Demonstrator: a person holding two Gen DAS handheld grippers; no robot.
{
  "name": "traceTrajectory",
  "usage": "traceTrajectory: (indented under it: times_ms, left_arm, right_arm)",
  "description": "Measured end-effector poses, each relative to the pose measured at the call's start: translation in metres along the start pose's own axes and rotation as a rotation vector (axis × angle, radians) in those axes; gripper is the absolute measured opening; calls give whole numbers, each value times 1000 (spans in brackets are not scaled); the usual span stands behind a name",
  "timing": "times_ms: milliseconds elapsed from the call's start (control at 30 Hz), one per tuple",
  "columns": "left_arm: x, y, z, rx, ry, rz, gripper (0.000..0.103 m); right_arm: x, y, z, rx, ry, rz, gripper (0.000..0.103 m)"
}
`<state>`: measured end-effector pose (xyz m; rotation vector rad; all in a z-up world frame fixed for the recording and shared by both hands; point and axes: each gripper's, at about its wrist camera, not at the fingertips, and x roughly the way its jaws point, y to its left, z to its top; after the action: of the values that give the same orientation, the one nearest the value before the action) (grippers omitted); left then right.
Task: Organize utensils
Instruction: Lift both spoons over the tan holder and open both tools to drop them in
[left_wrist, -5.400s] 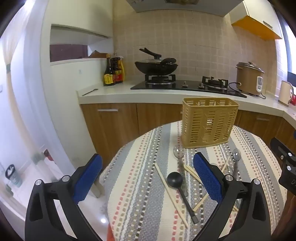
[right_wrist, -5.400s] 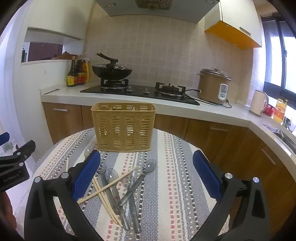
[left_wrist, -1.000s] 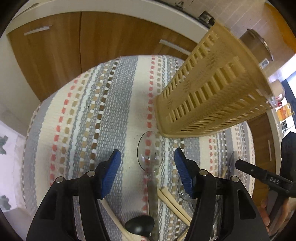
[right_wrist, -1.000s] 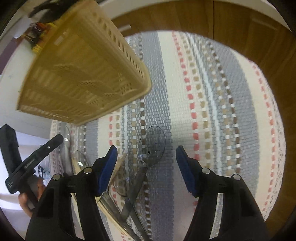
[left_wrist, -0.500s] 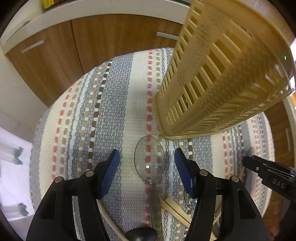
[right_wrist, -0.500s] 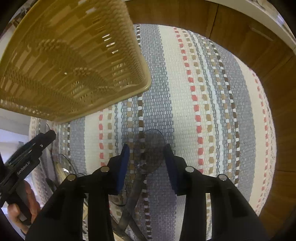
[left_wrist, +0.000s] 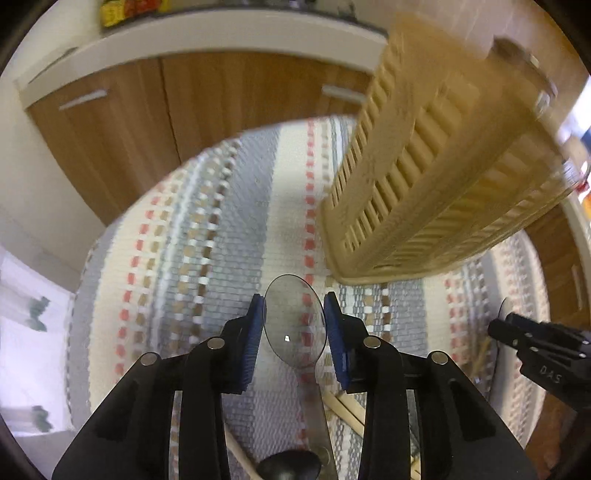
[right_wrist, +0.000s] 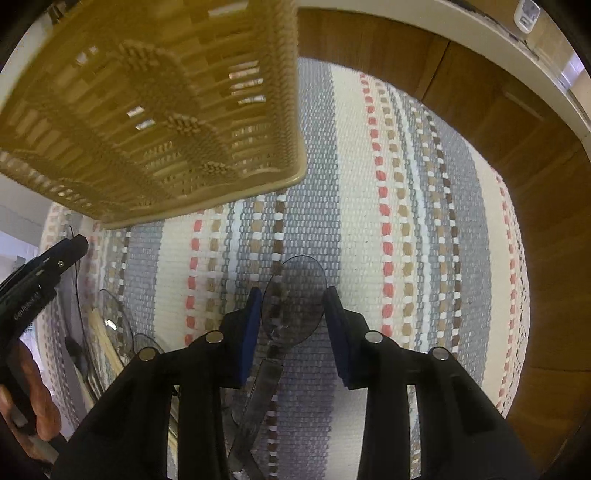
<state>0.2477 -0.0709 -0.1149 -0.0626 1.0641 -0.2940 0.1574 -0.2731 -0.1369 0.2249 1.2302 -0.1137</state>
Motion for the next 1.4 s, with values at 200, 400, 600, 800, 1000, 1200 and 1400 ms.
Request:
traceTrajectory:
  times_ms: [200,400,600,800,1000,1200,1400]
  left_arm:
    - [-62,14,-3,-37,-198,-47,31]
    - [-132,0,8,-60,-421,-71,31]
    - [-197,-32,37,-41,-684,-46,31]
    - [-208,-60,72,-27,-832,23,31]
    - [-181,-73,87,-2,-894,119,31]
    - [-150,-67,92,3,-883,126,31]
    - [-129,-62,86,11,-868,137,31]
  right_arm:
    - [-53,-11,-31,-51,-227,53,32]
    - [-129,-12,-21,-93,-471,53,32]
    - [-208,-8,4,-87,-767,57,32]
    - [-240,-7,50,-28,-978,-16,32]
    - [-214,-3,88,-17,-1038,-101,32]
    - [-170,4,100,-48,-1021,-185,32]
    - [-138,1,101,-51,-982,-190,32]
